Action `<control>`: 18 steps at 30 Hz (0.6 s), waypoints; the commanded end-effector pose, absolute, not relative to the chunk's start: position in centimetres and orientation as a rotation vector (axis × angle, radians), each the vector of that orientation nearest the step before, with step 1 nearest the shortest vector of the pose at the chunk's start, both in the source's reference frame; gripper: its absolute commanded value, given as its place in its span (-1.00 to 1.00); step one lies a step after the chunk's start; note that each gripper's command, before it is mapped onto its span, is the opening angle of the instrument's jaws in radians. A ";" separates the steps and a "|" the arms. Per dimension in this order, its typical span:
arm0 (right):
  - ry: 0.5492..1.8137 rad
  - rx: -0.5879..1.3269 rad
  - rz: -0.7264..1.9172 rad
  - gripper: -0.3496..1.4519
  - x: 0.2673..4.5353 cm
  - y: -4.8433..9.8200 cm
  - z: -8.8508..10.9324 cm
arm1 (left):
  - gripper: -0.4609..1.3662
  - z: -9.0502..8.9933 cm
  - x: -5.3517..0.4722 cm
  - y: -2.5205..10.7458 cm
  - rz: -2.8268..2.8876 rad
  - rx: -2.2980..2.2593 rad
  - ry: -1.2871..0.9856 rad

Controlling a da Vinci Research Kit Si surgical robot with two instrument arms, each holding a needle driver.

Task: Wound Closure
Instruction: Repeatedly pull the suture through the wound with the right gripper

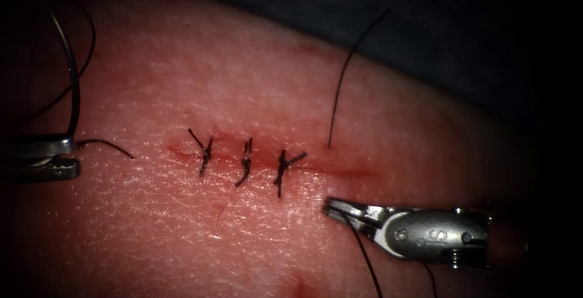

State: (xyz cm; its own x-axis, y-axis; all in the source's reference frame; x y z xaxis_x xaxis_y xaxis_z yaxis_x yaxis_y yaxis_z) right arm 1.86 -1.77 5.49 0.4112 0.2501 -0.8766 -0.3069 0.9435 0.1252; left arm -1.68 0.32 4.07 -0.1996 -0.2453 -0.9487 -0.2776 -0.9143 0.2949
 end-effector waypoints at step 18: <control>1.092 -0.009 0.265 -1.00 1.92 -2.3 5.2 | -0.88 4.1 -1.75 0.3 2.339 -1.979 0.636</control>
State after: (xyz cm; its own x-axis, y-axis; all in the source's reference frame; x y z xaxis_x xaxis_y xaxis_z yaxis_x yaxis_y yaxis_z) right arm 1.93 -2.29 5.18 0.4337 0.2085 -0.8766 -0.2131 0.9690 0.1250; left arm -1.77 0.30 4.09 -0.1995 -0.2478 -0.9480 -0.2762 -0.9140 0.2971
